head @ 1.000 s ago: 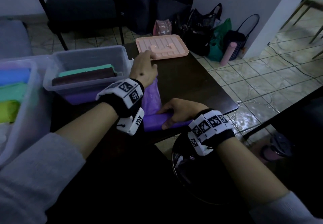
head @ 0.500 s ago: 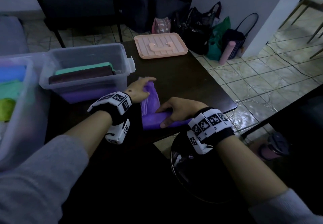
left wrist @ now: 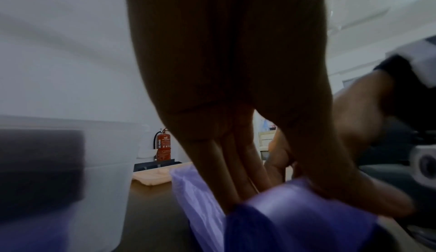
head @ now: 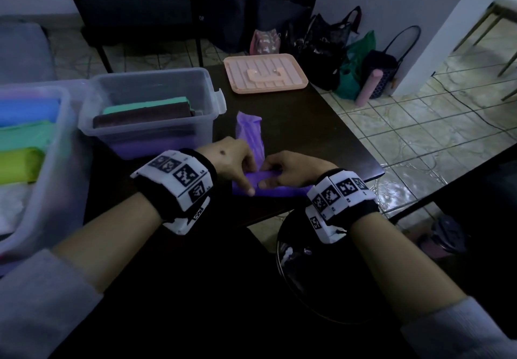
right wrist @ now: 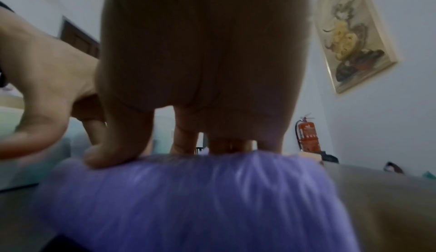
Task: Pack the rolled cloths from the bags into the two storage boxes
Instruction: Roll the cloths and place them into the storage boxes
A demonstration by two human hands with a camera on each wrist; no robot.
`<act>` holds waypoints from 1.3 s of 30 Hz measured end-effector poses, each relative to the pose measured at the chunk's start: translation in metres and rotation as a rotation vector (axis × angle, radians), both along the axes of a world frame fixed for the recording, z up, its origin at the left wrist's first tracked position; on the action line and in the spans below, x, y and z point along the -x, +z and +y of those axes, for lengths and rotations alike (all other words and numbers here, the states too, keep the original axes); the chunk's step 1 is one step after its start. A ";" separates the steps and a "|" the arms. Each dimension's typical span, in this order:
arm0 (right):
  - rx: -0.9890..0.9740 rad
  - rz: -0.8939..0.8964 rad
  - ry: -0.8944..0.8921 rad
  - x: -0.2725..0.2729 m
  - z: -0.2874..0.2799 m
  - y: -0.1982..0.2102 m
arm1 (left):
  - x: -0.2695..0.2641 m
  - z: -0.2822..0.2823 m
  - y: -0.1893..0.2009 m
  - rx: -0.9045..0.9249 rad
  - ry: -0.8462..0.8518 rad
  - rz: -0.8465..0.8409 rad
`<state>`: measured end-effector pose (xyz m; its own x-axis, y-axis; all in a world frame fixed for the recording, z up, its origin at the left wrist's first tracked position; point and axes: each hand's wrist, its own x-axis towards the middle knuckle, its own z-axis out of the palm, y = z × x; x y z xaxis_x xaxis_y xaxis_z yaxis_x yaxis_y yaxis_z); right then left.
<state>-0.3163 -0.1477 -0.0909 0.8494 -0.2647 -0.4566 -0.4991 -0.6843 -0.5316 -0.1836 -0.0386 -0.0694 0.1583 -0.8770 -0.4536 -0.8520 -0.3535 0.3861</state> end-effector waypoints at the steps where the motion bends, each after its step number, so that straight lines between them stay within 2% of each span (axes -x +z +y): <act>1: 0.053 0.029 0.019 -0.001 0.000 0.002 | 0.001 0.001 -0.004 0.015 0.007 -0.016; 4: 0.205 0.054 0.009 -0.002 0.006 0.003 | 0.002 0.002 -0.012 0.043 0.029 -0.021; 7: 0.387 -0.117 -0.126 0.000 0.022 -0.002 | -0.004 -0.003 -0.015 0.045 0.054 -0.010; 11: 0.572 -0.261 -0.069 0.007 0.043 -0.024 | -0.016 -0.011 -0.012 -0.038 0.025 0.056; 14: 0.578 -0.274 -0.062 0.009 0.042 -0.032 | -0.020 -0.014 -0.013 -0.003 0.035 0.065; 17: 0.513 -0.272 -0.071 0.004 0.030 -0.029 | -0.020 -0.014 -0.015 0.215 0.083 -0.015; 19: 0.449 -0.222 -0.060 0.001 0.022 -0.024 | -0.016 -0.012 -0.017 0.269 0.063 -0.034; 24: 0.421 -0.139 -0.045 -0.007 0.014 -0.016 | -0.016 -0.002 -0.028 0.228 0.003 -0.068; 27: 0.361 -0.217 -0.123 -0.006 0.022 -0.017 | -0.020 -0.002 -0.027 0.207 0.007 -0.071; 31: 0.593 -0.265 -0.067 0.002 0.043 -0.027 | -0.028 -0.001 -0.020 0.094 -0.018 -0.037; 34: 0.598 -0.294 -0.057 0.001 0.053 -0.028 | -0.035 0.007 -0.018 0.010 -0.003 0.051; 36: 0.550 -0.285 -0.047 -0.002 0.054 -0.026 | -0.037 0.013 -0.017 0.038 0.030 0.071; 39: 0.447 -0.222 -0.056 -0.009 0.048 -0.019 | -0.035 0.023 -0.018 0.244 0.099 -0.028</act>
<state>-0.3078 -0.0992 -0.1103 0.8919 -0.4415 -0.0979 -0.4499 -0.8445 -0.2905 -0.1490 -0.0161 -0.0876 0.2583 -0.9396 -0.2246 -0.8295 -0.3349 0.4470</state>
